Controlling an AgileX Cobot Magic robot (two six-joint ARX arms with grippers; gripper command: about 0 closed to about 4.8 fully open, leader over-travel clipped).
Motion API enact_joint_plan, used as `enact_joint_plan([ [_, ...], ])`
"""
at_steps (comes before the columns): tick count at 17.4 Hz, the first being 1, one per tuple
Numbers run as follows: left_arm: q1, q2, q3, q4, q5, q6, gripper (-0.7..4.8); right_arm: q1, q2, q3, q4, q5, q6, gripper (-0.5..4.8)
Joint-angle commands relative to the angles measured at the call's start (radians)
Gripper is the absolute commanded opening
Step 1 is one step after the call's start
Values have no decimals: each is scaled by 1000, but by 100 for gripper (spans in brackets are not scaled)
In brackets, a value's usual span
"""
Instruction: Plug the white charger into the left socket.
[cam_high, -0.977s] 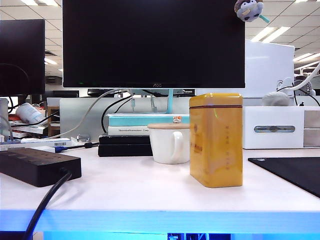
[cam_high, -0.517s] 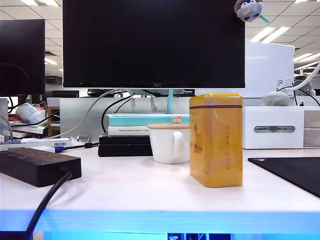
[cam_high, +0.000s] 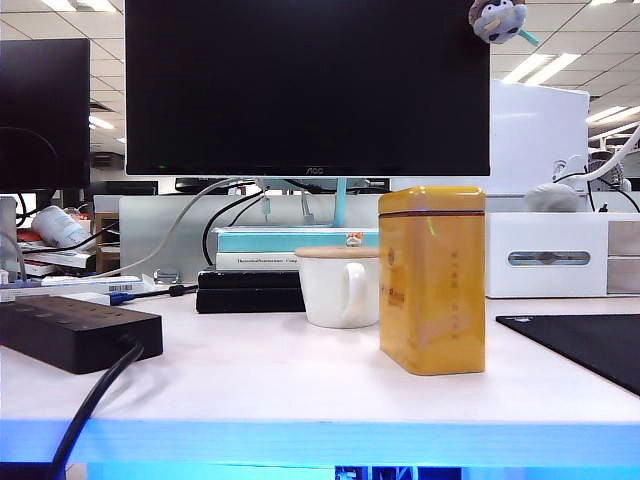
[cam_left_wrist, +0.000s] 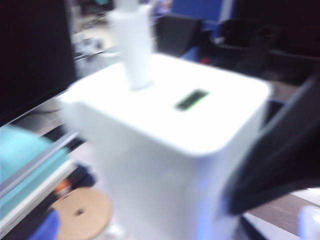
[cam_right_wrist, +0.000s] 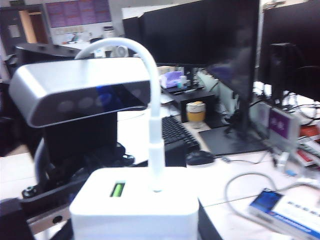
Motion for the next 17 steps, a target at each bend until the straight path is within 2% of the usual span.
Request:
enact_joint_plan([
  [1, 5, 4, 2, -66, -322, 8, 479, 1, -17, 8, 102, -14, 8, 208],
  [2, 5, 4, 2, -86, -470, 16, 479, 1, -17, 8, 103, -13, 8, 208],
  [4, 5, 4, 2, -114, -598, 80, 479, -1, -17, 9, 108, -11, 8, 208],
  [5, 5, 4, 2, -126, -621, 101, 479, -1, -17, 9, 114, -11, 8, 208],
  [6, 5, 4, 2, -136, -605, 113, 479, -2, -17, 9, 122, -5, 8, 208],
  [7, 5, 4, 2, -135, -605, 114, 449, -2, -16, 9, 122, 12, 6, 208],
  [8, 5, 4, 2, -135, -606, 113, 447, -2, -16, 9, 122, 12, 5, 208],
  [9, 5, 4, 2, -137, -629, 113, 447, -2, -16, 9, 125, 12, 5, 208],
  [10, 5, 5, 2, -136, -692, 113, 446, -2, -16, 9, 131, 11, 5, 208],
  [12, 5, 6, 2, -136, -917, 113, 421, -2, -16, 9, 174, 12, 32, 209],
  [15, 5, 6, 2, -134, -1159, 114, 421, -3, -16, 9, 306, 14, 174, 209],
  [17, 5, 6, 2, -122, -1353, 121, 421, -3, -16, 9, 477, 69, 367, 209],
])
